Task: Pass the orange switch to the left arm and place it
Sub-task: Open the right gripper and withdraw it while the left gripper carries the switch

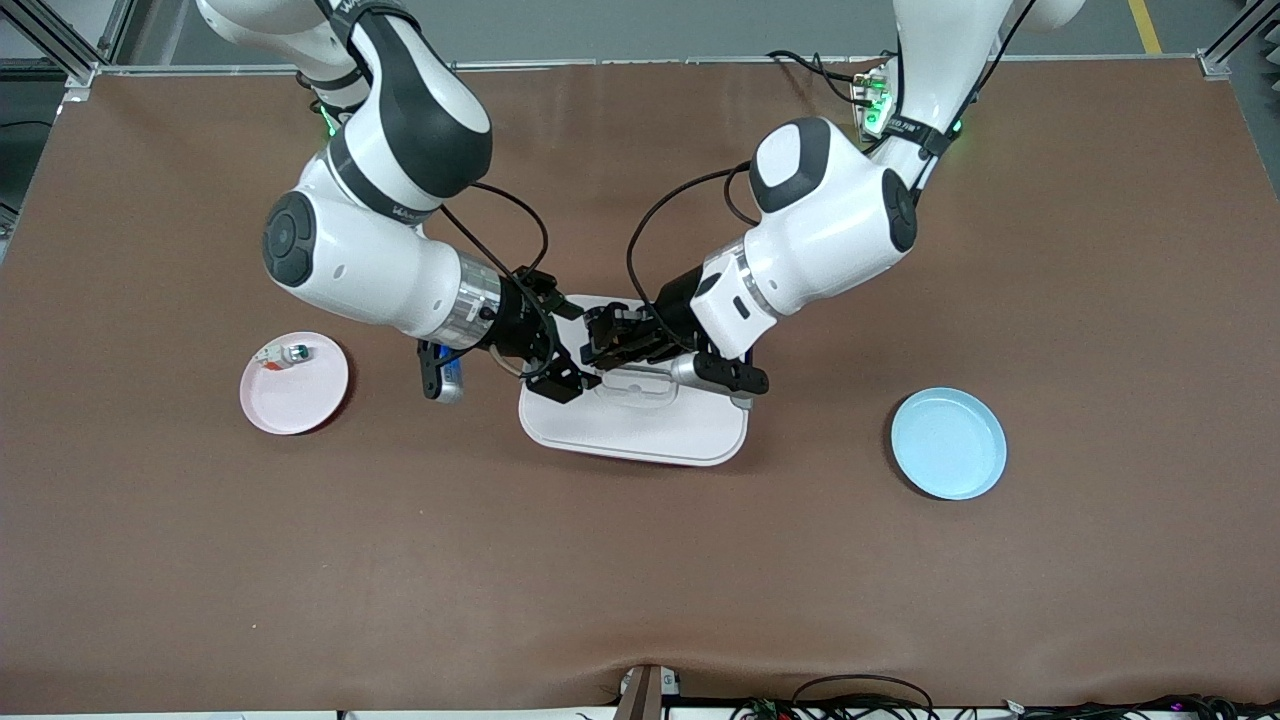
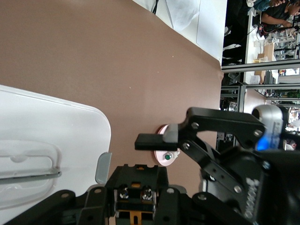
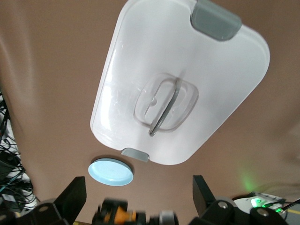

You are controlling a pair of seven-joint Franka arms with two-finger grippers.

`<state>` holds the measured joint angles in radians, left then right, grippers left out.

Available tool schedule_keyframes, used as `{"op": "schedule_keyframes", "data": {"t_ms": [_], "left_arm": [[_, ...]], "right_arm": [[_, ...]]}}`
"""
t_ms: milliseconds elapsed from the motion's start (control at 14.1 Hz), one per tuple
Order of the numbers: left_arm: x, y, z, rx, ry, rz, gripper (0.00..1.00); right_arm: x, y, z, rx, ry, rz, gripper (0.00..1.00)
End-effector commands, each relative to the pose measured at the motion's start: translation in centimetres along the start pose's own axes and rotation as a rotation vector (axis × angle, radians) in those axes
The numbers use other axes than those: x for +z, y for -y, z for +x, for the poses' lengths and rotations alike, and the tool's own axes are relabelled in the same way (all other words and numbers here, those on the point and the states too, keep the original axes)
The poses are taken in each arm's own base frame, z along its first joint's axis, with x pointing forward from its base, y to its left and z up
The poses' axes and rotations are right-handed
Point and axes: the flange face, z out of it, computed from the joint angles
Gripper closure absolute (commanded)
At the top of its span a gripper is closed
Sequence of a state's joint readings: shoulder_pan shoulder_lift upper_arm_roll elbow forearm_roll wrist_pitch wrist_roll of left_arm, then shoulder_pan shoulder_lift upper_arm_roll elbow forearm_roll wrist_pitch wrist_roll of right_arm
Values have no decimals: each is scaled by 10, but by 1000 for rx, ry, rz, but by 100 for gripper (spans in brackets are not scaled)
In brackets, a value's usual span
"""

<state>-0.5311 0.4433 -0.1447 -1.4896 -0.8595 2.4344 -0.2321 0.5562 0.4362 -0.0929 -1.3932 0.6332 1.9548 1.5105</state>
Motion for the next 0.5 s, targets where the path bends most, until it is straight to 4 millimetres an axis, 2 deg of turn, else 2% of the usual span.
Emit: {"op": "schedule_keyframes", "data": {"t_ms": [0,142,213,426], "left_arm": [[-40,-11,-2,49,40,40,100],[-63,-18,-5,82,74,91,100],[-81,-21,-4,105,73,130,100],[-134,-37,-19,168,77,282,100]], "right_arm": [[-21,-3,25,-123,-20,-76,0],[-36,-11,47,-214,-78,-153,0],[-41,-16,56,-273,-117,-202,0],[-66,-33,89,-398,-149,-334,0]]}}
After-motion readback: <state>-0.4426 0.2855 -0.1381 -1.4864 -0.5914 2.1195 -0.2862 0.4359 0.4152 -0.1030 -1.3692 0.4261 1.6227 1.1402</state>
